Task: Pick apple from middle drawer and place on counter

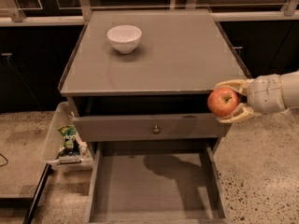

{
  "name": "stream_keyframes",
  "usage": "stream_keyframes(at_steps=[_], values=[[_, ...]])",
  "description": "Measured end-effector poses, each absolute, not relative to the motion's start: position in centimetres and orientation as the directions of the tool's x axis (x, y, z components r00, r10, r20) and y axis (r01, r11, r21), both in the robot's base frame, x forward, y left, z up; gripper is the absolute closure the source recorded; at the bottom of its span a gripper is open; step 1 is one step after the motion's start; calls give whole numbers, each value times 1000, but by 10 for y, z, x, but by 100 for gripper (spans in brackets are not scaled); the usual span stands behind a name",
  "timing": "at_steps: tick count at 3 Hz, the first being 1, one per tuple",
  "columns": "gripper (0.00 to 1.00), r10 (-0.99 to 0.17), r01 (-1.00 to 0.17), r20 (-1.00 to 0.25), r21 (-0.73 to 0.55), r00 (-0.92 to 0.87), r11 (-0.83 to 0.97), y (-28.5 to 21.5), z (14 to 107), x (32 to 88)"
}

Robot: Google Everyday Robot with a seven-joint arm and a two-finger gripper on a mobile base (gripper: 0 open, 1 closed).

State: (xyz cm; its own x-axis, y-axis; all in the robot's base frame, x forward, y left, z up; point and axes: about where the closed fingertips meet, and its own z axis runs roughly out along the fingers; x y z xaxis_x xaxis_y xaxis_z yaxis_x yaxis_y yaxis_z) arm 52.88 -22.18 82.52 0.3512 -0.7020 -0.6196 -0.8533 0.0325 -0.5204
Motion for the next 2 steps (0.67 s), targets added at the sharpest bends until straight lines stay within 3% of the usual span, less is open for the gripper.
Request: stream_keyframes(at_steps=[2], values=[[100, -724, -840, -574, -543, 383, -14, -212, 832, 535]])
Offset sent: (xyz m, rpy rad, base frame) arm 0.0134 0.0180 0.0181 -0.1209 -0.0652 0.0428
